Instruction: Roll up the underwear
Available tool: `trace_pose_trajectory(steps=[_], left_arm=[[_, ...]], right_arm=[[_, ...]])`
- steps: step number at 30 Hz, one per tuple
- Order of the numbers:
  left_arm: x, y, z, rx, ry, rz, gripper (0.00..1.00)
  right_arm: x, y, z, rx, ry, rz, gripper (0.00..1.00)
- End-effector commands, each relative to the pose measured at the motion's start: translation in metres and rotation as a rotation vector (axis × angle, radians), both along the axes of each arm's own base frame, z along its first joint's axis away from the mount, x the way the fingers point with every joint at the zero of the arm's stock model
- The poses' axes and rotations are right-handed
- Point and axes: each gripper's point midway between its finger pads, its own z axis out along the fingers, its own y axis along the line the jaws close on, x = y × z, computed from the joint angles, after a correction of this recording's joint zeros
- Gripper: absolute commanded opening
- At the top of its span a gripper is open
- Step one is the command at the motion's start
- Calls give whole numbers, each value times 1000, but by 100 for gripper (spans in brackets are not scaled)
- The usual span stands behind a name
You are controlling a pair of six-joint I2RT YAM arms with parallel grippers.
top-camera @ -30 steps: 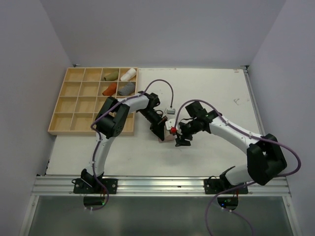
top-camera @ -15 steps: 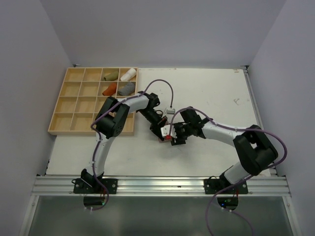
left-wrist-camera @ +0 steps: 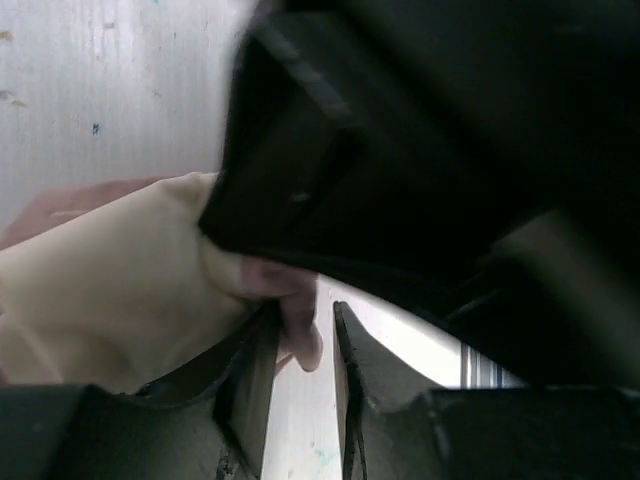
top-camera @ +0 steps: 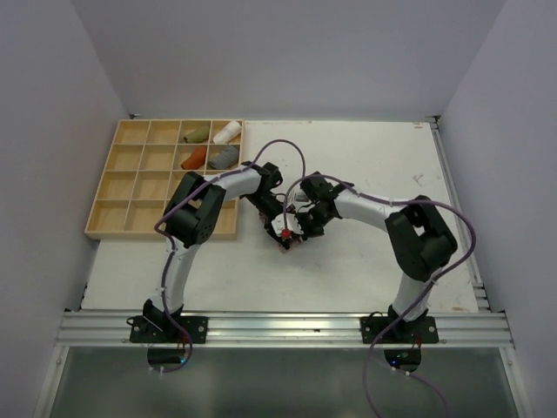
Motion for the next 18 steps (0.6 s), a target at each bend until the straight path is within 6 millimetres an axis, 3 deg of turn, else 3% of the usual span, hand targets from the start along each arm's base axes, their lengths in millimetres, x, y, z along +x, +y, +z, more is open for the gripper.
trace_pose_trajectory(steps=[1,3,4,5,10,15,16,18], left_arm=[[62,9,-2,42,-358,58,35],[72,15,21,23,-406,129,39],[92,17,53,-28,-509,184,41],[100,22,66,-26,-542,228,43],[146,70,128,-15,-729,467,49],[170,109,176,12,-937,597,51],[168,114,200,-8,-1014,615,55],[163,118,218,-44,-1103,627,70]], right_arm=[[-18,-7,3,-90,266,-44,0],[-12,2,19,-47,335,-81,0],[-16,-1,18,-57,385,-100,0],[-15,3,23,-48,405,-116,0],[-22,4,24,-57,527,-160,0],[-7,4,27,-39,634,-236,0],[-10,3,29,-37,683,-253,0],[-1,2,26,-30,742,-300,0]])
